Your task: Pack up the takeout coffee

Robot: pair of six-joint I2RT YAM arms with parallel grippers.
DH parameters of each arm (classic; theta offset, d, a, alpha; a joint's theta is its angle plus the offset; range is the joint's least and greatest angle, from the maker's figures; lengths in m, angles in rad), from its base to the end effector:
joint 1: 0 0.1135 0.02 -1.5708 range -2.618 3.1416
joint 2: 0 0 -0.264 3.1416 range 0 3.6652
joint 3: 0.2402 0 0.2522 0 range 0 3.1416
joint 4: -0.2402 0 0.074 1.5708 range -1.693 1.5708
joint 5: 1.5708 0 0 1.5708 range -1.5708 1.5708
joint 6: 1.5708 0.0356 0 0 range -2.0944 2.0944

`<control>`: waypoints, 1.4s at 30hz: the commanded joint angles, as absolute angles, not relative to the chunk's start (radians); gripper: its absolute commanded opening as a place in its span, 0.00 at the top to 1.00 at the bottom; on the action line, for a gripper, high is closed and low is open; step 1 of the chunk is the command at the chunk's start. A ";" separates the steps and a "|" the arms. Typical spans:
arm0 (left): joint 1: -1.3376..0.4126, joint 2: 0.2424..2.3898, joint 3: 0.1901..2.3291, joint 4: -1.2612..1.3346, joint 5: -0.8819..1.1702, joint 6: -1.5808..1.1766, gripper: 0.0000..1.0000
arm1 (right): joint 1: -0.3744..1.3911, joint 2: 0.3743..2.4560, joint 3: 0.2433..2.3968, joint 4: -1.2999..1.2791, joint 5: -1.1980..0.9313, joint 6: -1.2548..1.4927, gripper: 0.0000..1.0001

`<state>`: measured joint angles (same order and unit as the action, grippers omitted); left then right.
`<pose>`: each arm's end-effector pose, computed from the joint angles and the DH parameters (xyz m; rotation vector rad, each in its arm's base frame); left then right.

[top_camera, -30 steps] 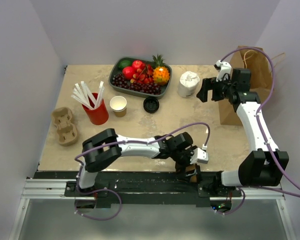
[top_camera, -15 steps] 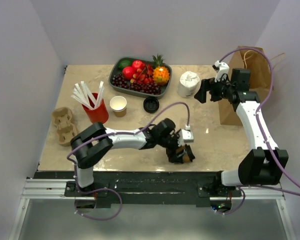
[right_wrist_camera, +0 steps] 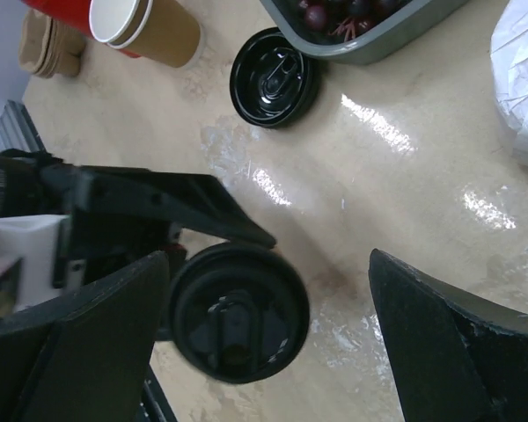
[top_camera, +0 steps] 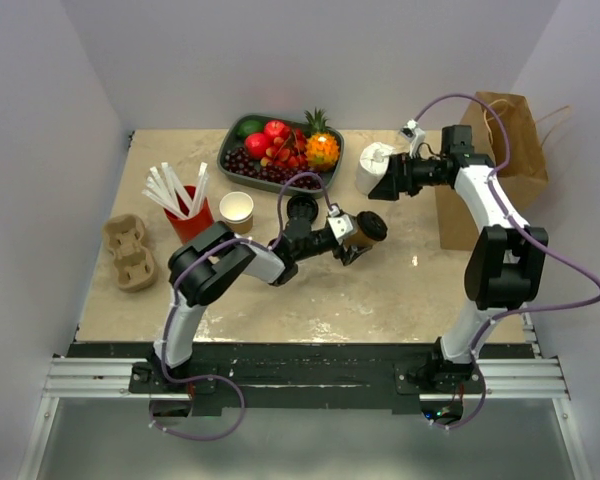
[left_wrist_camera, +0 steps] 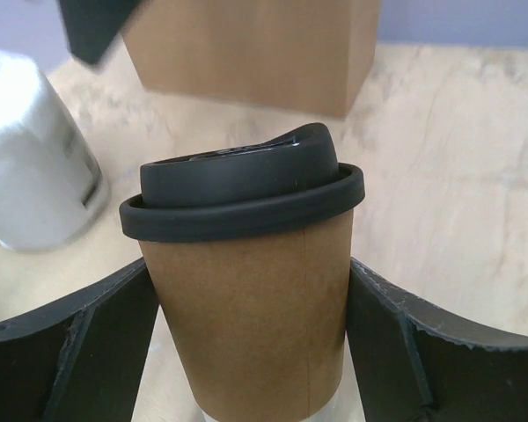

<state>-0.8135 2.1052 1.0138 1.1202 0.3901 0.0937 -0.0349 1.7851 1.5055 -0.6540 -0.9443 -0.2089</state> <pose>0.2839 -0.3200 0.1541 0.9797 1.2776 -0.8636 0.3854 0.0154 0.2853 -0.5636 2.1720 1.0329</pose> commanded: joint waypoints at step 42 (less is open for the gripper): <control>-0.804 2.221 0.991 1.726 0.344 0.117 0.22 | 0.224 1.858 1.450 -0.918 -0.654 -0.345 0.12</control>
